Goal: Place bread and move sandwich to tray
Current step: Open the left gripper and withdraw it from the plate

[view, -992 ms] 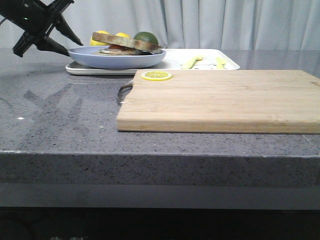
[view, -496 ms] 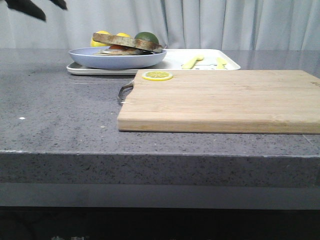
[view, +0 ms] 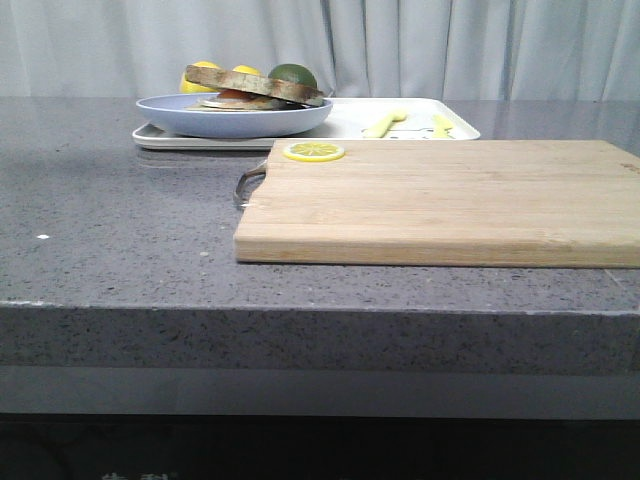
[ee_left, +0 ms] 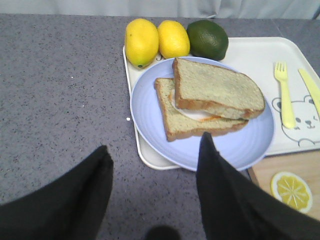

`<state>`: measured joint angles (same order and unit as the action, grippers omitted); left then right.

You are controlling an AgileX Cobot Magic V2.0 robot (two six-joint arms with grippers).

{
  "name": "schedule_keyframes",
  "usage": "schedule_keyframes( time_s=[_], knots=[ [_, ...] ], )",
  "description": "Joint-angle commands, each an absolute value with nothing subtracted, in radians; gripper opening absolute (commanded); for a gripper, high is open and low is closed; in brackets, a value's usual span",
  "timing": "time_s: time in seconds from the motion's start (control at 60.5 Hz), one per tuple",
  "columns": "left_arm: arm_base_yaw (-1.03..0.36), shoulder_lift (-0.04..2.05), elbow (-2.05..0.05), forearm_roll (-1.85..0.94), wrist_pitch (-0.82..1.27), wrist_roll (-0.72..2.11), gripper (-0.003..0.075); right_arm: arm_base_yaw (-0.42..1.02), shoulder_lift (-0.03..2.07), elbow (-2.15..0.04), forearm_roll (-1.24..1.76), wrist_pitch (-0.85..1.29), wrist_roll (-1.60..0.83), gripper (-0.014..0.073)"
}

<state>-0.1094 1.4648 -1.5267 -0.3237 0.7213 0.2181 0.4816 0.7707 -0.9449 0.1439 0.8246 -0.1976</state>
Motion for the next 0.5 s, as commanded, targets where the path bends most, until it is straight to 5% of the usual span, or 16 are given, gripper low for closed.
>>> schedule_keyframes(
  time_s=[0.0,0.48],
  knots=[
    [-0.161,1.334,-1.448,-0.284,0.600,0.223,0.0379,0.479,0.765,-0.969,0.140,0.762,-0.199,0.0380],
    [-0.366,0.848,-0.934,-0.156,0.505,0.223,0.0379,0.479,0.765,-0.969,0.141,0.764,-0.199,0.0380]
  ],
)
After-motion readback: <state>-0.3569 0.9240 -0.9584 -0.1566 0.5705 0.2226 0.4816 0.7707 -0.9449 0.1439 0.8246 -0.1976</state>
